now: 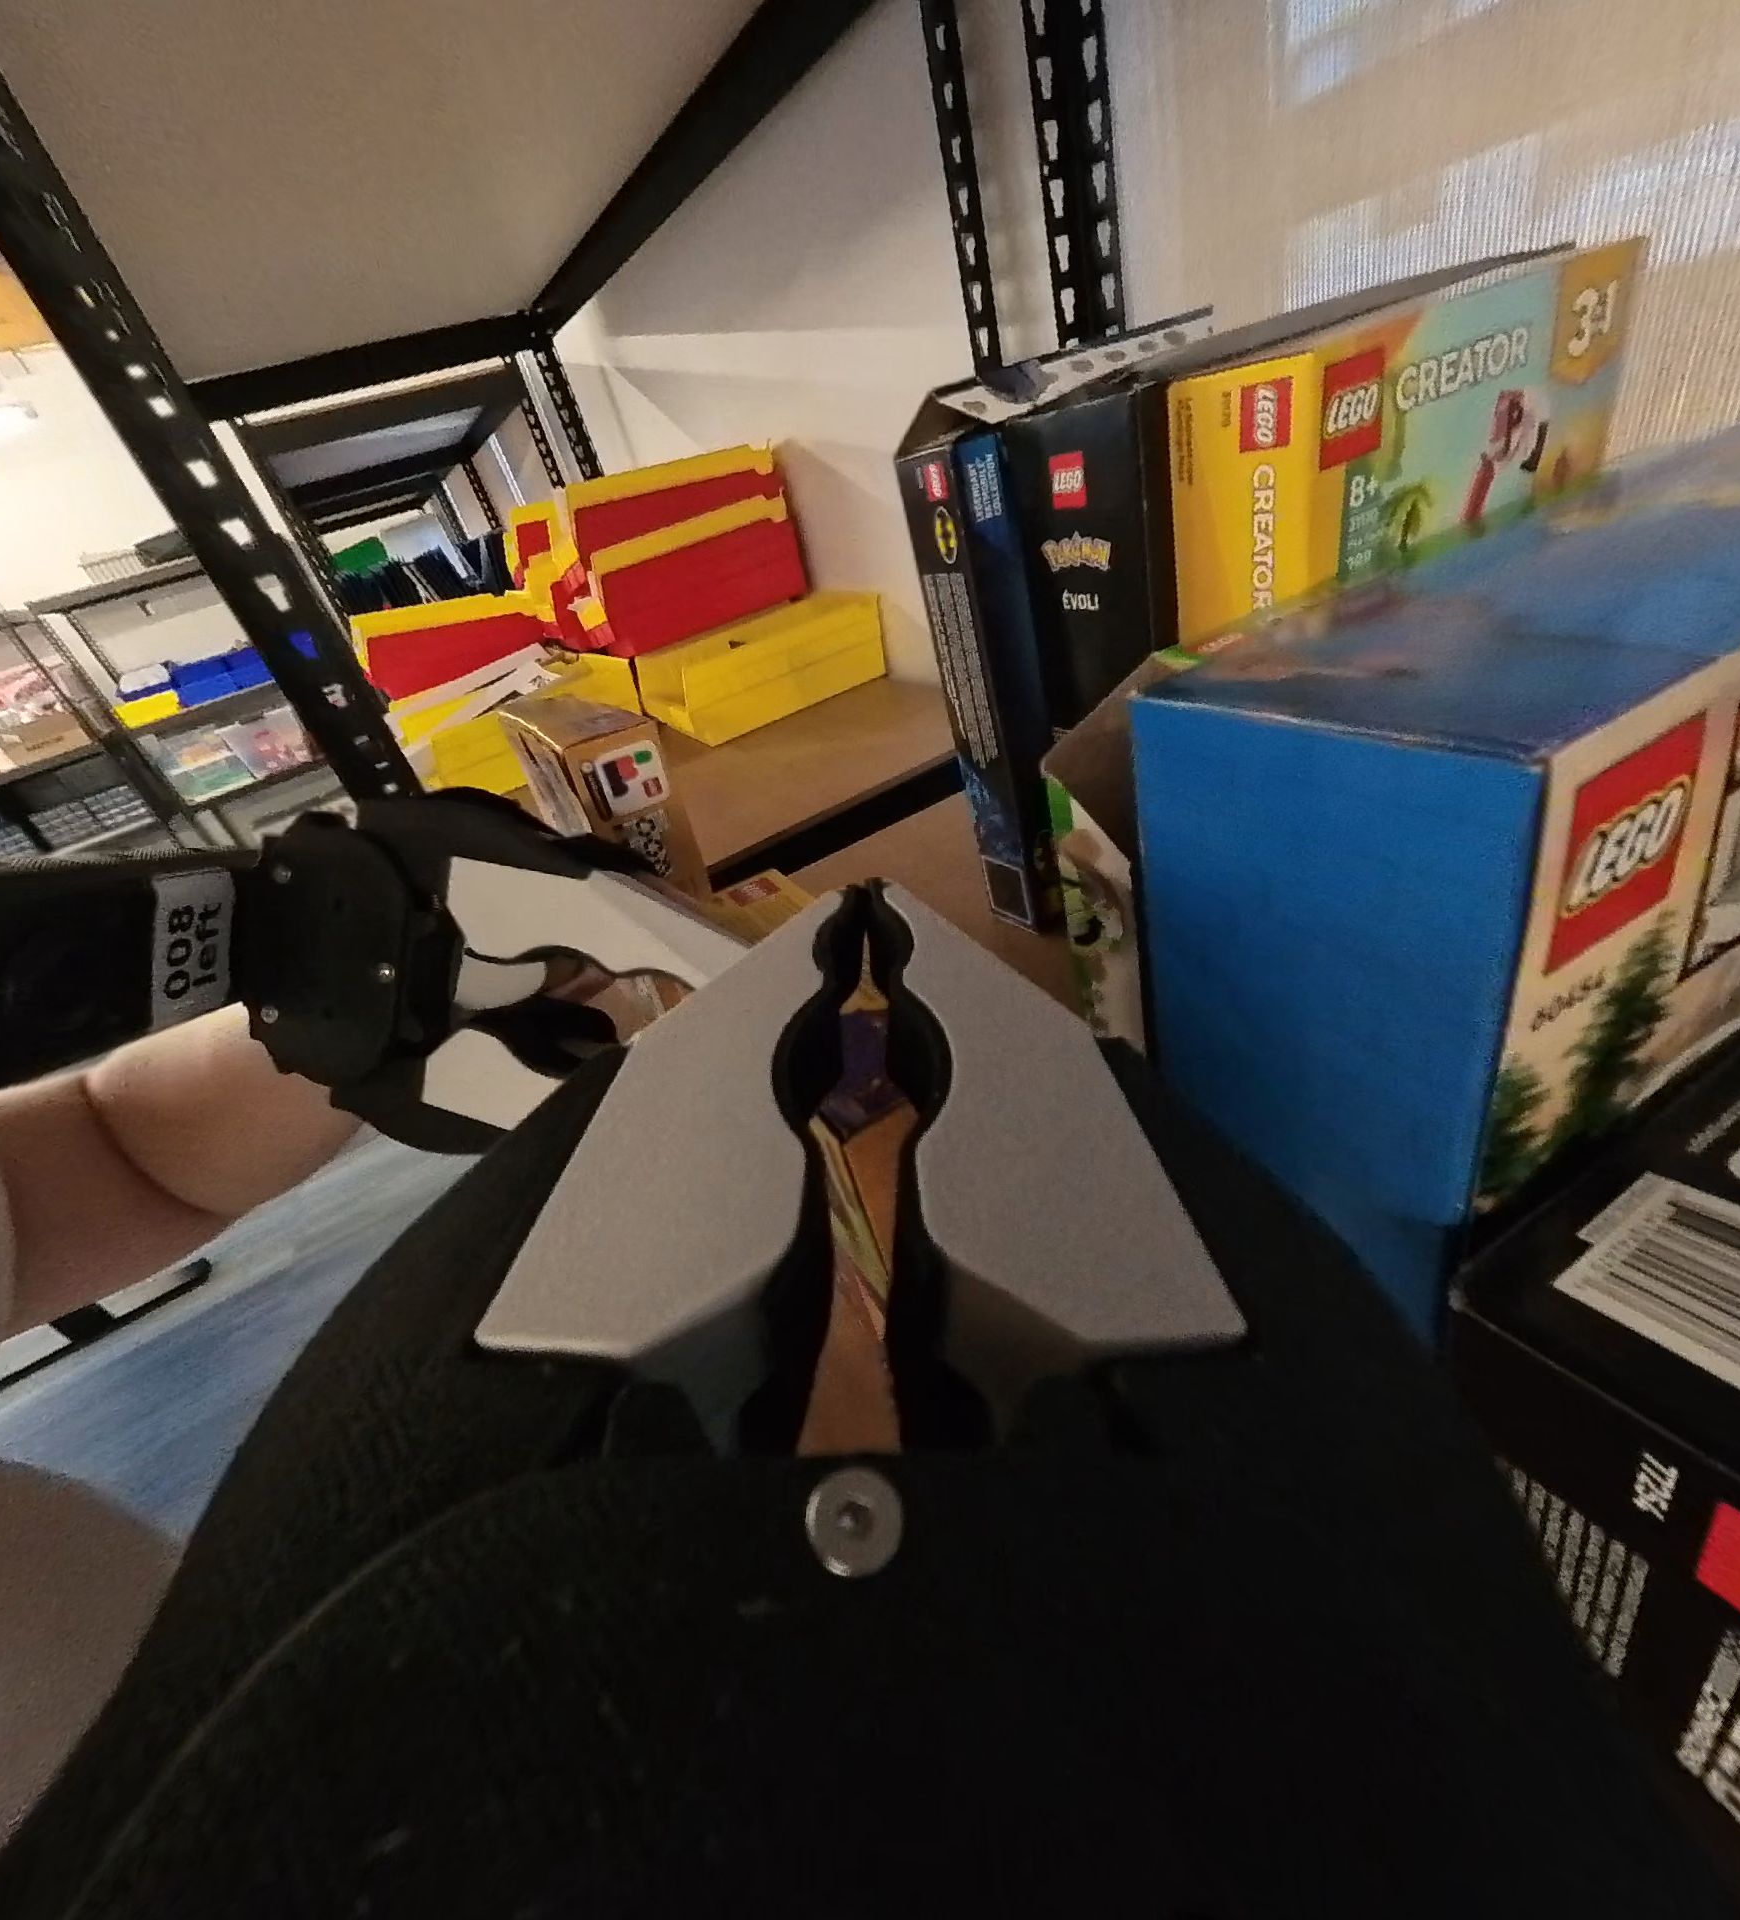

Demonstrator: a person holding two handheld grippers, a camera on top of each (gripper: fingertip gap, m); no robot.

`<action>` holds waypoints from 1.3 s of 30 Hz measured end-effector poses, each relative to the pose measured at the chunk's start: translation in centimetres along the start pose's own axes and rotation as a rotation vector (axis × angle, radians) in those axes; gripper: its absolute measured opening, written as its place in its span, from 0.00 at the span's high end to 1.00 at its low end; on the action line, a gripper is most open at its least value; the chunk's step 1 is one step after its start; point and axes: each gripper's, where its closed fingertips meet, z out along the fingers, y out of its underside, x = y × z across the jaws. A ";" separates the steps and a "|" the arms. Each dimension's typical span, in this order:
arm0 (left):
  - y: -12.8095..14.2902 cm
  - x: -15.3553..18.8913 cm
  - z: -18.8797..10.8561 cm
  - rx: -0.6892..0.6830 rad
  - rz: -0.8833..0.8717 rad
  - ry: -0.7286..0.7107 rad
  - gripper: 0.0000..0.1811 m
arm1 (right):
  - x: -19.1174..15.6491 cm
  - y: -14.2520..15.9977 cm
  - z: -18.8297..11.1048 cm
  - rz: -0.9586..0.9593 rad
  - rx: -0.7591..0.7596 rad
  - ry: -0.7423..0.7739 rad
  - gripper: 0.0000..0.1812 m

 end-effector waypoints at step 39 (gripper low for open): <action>0.1 -0.1 0.3 0.000 0.073 -0.062 0.86 | 0.3 4.7 2.5 0.391 -0.589 0.083 1.00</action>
